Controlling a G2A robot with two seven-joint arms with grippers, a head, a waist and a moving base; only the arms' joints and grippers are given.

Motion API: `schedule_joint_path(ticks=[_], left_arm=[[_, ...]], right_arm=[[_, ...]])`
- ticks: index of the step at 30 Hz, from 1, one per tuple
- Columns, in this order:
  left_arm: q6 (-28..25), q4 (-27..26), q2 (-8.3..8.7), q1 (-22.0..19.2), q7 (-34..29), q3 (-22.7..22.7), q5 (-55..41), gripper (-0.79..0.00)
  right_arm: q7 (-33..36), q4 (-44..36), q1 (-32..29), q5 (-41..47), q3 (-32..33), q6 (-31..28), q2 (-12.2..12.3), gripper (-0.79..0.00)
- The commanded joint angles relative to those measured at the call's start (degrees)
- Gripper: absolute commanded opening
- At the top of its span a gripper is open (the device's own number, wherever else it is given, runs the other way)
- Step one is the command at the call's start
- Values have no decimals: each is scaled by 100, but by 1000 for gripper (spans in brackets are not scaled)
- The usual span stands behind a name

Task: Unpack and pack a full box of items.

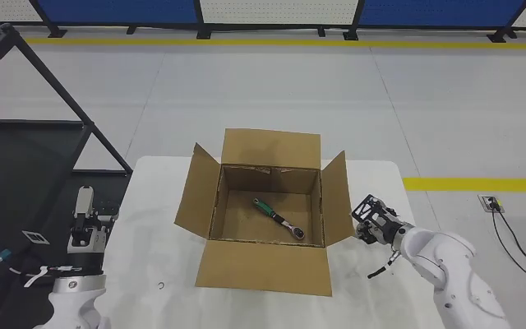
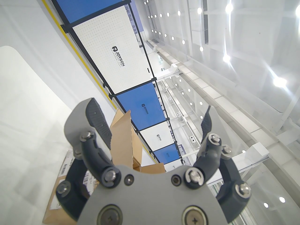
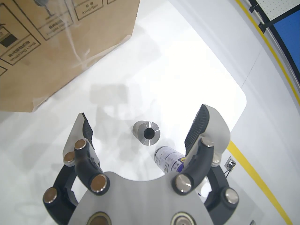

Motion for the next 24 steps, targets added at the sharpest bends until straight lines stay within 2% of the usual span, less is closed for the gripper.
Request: schedule_joint_path(ticks=[1,9,24], left_arm=[[0,0,0,0,0,0,0,0],[0,0,0,0,0,0,0,0],[0,0,0,0,0,0,0,0]], right_arm=[[114,166,108,-29,-85,17,-6,0],[522,577,366,47,-263,126,-20,0],[946,779,504,532,-262,-17,23,0]])
